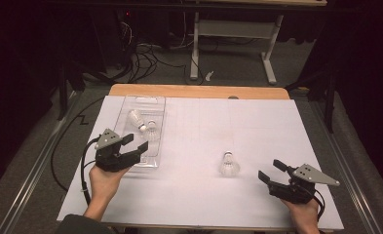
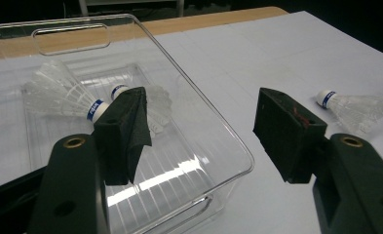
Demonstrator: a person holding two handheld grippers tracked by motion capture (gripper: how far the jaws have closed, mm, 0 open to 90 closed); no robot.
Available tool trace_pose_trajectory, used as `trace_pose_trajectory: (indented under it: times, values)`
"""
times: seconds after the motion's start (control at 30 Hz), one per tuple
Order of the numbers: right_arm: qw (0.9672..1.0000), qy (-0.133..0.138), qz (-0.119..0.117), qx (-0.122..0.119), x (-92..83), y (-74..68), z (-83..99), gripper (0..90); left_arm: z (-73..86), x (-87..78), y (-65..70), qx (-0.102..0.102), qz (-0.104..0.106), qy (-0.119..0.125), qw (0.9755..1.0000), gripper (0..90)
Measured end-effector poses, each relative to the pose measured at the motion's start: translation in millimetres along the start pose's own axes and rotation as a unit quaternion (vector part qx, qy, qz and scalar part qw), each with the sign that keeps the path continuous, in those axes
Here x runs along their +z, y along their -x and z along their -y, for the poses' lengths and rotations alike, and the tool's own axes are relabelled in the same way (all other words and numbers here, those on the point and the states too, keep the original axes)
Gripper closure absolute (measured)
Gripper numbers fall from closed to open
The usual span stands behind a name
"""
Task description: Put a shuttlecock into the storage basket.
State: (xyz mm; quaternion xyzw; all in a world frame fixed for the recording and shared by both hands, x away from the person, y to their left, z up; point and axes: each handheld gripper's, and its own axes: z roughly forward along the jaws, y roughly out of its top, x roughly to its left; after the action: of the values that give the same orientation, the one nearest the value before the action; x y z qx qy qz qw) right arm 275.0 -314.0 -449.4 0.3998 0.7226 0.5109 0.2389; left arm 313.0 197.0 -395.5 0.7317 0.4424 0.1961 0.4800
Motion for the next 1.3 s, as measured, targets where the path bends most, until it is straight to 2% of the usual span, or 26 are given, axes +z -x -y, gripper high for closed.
trace_pose_trajectory:
  times: [0.33,0.5,0.7,1.0,1.3]
  values:
    - [1.0,0.0,0.001,0.0,-0.4,0.2,0.1,27.0,4.2,-3.6,0.0,0.001,0.0,0.003,1.0,37.4]
    - [1.0,-0.002,0.0,0.001,0.9,0.2,0.0,27.0,5.2,-4.5,1.7,0.005,0.007,0.006,0.9999,37.2]
    - [1.0,-0.007,-0.002,0.002,1.2,0.9,0.1,27.6,9.1,-7.6,2.4,0.001,0.013,0.011,0.9998,37.1]
    - [0.9999,-0.006,-0.005,0.009,6.0,-1.9,-3.8,27.7,16.9,-18.2,2.1,-0.004,0.01,0.025,0.9996,37.1]
    - [0.9998,-0.005,-0.008,0.016,6.8,-2.3,-5.8,27.5,22.7,-22.1,3.6,-0.007,0.009,0.032,0.9994,37.2]
